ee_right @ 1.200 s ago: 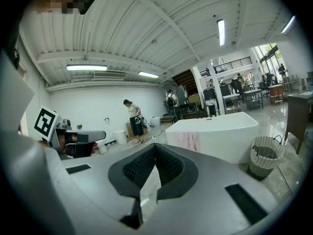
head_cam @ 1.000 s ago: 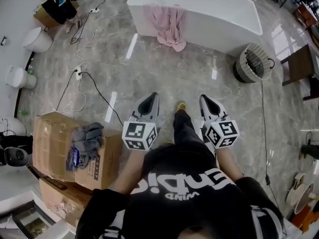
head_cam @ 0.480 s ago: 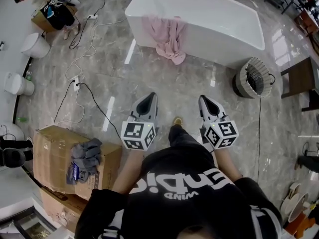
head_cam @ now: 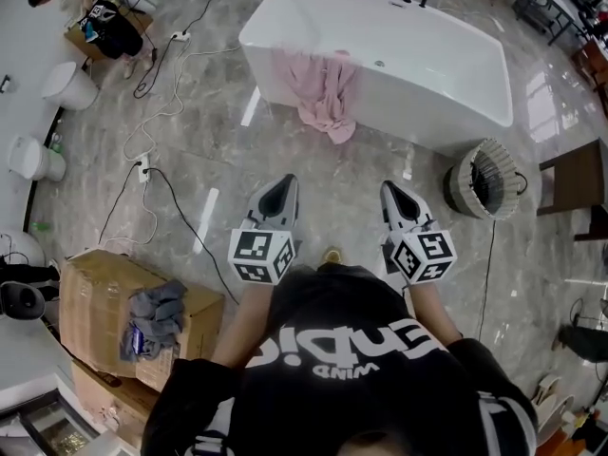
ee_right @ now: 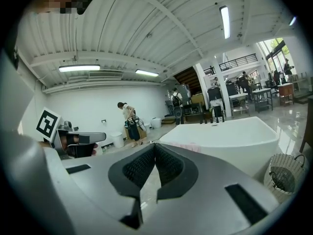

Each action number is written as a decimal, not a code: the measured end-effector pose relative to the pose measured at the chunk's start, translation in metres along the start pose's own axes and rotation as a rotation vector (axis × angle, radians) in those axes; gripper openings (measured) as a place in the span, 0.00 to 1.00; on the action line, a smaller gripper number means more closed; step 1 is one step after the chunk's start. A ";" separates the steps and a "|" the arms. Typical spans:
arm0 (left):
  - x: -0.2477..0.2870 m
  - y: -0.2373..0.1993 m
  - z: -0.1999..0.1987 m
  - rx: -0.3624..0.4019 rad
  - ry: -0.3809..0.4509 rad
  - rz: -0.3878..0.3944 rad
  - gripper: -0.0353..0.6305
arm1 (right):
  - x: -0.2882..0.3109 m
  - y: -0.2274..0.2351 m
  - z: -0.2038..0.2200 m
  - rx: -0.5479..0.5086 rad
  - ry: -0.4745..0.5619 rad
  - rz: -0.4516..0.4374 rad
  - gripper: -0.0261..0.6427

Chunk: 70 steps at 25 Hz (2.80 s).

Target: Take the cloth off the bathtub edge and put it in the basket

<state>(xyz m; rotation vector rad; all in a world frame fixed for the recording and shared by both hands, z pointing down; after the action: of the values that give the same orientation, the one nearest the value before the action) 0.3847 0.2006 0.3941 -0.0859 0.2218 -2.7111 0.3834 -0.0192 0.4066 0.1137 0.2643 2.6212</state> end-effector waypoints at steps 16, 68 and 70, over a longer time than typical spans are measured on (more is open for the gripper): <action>0.125 -0.071 0.001 -0.003 -0.015 -0.017 0.07 | 0.131 0.062 0.011 0.026 -0.041 -0.014 0.06; 0.509 -0.241 -0.038 0.006 -0.070 0.132 0.07 | 0.486 0.254 -0.051 0.047 -0.009 0.119 0.06; 0.519 -0.242 -0.040 0.019 -0.069 0.128 0.07 | 0.496 0.263 -0.053 0.057 -0.005 0.113 0.06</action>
<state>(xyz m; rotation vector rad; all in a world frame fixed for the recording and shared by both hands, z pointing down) -0.1888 0.2104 0.4094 -0.1536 0.1750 -2.5775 -0.1800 -0.0109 0.4256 0.1594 0.3403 2.7253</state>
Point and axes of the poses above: the fingertips, and each gripper's own axes: x forward along the fingers, y to its right, z out of its underside, the point moved 4 cm from there along -x, backward along the fingers, and after that the axes turned 12 degrees about y, right-handed, at the moved point
